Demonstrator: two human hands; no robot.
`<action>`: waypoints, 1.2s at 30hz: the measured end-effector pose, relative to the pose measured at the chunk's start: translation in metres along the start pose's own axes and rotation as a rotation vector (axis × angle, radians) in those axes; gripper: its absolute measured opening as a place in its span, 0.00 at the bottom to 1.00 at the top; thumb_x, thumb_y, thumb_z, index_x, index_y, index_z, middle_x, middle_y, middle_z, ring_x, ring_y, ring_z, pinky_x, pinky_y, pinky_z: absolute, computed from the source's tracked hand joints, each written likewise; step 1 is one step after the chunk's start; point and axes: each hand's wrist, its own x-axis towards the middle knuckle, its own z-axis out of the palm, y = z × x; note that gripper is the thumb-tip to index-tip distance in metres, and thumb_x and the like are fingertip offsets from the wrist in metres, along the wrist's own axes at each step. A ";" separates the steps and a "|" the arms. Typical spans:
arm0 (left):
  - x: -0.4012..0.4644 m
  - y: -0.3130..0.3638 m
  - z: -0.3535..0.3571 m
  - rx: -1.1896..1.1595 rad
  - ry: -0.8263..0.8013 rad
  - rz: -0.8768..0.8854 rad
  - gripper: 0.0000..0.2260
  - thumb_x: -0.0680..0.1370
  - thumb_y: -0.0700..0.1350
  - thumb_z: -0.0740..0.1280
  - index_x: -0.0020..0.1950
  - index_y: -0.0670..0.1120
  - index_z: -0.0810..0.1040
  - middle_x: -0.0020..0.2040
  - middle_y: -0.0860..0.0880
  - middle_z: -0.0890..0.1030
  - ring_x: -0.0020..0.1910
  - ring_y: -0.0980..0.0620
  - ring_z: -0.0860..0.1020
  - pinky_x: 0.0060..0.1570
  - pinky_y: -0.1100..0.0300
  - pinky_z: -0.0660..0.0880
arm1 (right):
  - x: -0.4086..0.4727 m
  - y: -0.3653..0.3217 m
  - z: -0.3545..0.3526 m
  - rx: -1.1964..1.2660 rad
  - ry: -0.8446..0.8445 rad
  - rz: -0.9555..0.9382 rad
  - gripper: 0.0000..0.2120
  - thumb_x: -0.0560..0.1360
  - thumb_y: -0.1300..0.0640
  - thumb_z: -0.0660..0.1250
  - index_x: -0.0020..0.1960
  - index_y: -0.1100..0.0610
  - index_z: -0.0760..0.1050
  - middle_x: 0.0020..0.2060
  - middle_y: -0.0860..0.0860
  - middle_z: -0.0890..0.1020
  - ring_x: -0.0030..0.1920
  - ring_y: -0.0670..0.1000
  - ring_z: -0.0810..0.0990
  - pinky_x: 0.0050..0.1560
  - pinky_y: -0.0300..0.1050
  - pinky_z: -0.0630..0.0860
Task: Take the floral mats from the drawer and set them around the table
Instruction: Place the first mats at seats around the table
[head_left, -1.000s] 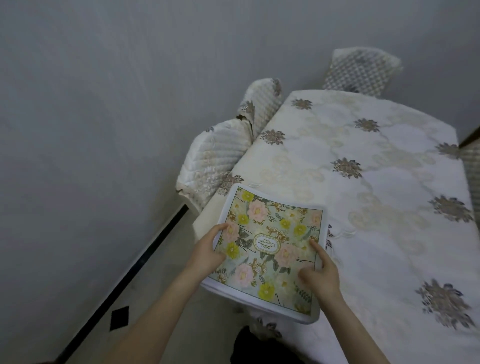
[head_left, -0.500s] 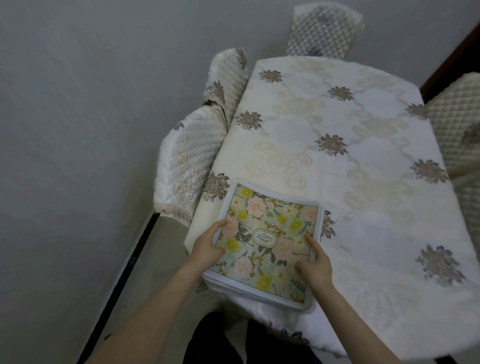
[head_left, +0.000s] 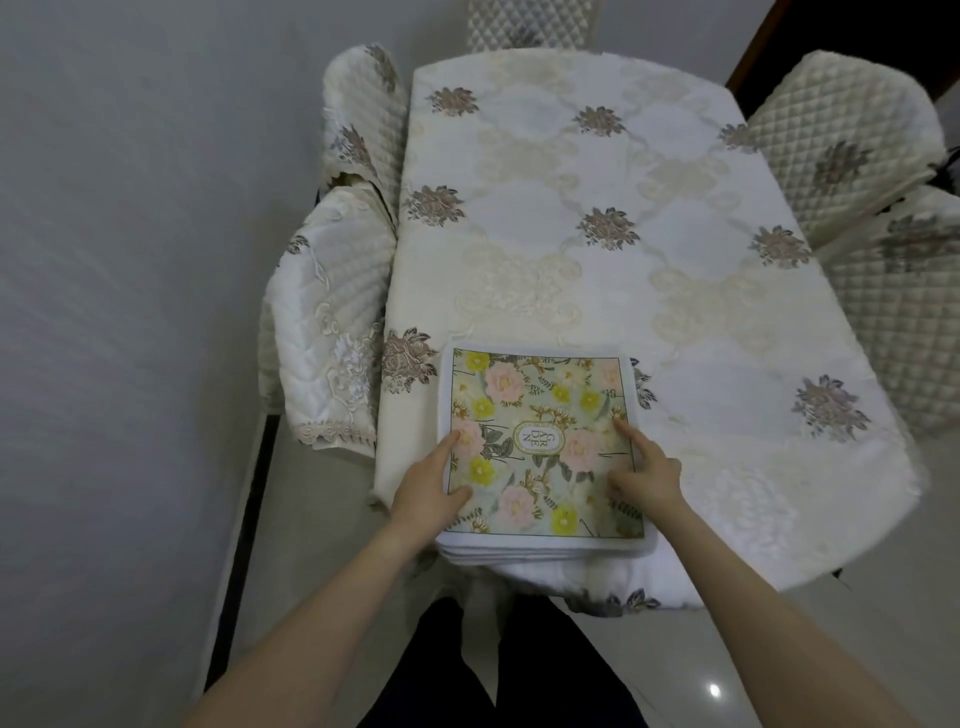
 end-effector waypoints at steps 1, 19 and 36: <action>0.000 0.000 0.001 0.065 0.007 0.000 0.35 0.75 0.48 0.68 0.77 0.56 0.53 0.70 0.51 0.68 0.63 0.47 0.68 0.60 0.55 0.69 | 0.000 0.001 0.002 -0.060 0.002 -0.006 0.36 0.66 0.64 0.64 0.71 0.42 0.65 0.60 0.49 0.72 0.54 0.54 0.63 0.61 0.48 0.64; -0.020 0.021 0.049 -0.126 0.169 -0.236 0.42 0.75 0.39 0.67 0.78 0.47 0.42 0.79 0.49 0.50 0.72 0.47 0.63 0.54 0.65 0.63 | -0.001 0.033 -0.004 0.007 -0.015 -0.110 0.37 0.73 0.60 0.68 0.77 0.49 0.56 0.71 0.47 0.67 0.65 0.51 0.71 0.53 0.44 0.71; -0.030 0.043 0.043 -0.039 0.287 -0.165 0.37 0.71 0.37 0.70 0.77 0.47 0.58 0.77 0.47 0.56 0.75 0.51 0.56 0.69 0.59 0.57 | 0.000 0.043 -0.032 -0.063 -0.089 -0.332 0.33 0.75 0.64 0.64 0.76 0.50 0.57 0.73 0.51 0.66 0.69 0.55 0.68 0.59 0.47 0.72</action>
